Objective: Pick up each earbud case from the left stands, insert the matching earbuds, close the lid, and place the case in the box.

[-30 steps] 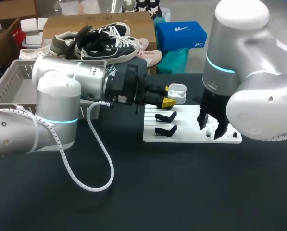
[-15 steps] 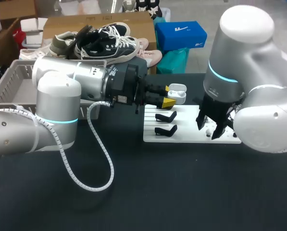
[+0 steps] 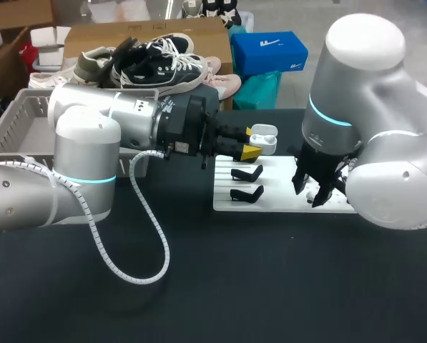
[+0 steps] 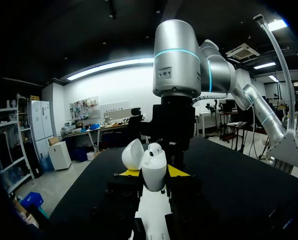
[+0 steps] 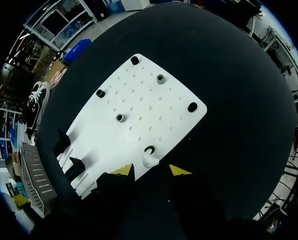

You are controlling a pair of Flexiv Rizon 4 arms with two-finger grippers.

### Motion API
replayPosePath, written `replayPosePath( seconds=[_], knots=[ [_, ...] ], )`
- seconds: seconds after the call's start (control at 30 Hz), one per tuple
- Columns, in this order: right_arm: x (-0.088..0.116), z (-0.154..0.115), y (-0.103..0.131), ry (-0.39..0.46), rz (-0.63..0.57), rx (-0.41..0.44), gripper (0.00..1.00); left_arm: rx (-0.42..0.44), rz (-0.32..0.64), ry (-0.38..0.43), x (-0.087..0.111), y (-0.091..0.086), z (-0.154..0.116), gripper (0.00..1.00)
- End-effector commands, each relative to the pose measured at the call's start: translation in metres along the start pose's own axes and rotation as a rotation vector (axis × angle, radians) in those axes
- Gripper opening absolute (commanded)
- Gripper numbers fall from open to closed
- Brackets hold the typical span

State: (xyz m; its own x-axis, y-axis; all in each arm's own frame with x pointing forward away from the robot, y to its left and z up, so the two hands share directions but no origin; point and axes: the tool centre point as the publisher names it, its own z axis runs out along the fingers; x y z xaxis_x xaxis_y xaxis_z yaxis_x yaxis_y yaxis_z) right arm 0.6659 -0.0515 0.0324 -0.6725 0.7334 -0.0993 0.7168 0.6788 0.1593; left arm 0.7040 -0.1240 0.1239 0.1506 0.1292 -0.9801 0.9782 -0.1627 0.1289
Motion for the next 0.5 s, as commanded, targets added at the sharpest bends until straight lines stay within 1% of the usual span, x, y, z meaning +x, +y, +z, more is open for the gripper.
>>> replayPosePath(
  seconds=[0.03,0.5],
  knots=[
    [0.001,0.0033,0.0008,-0.006,0.005,0.002,0.4,-0.002,0.001,-0.001,0.0004,-0.0004,0.0001,0.0],
    [-0.0045,0.0095,0.0009,-0.013,0.016,0.006,0.34,-0.002,0.001,-0.001,0.0004,-0.0004,0.0001,0.0]
  ],
)
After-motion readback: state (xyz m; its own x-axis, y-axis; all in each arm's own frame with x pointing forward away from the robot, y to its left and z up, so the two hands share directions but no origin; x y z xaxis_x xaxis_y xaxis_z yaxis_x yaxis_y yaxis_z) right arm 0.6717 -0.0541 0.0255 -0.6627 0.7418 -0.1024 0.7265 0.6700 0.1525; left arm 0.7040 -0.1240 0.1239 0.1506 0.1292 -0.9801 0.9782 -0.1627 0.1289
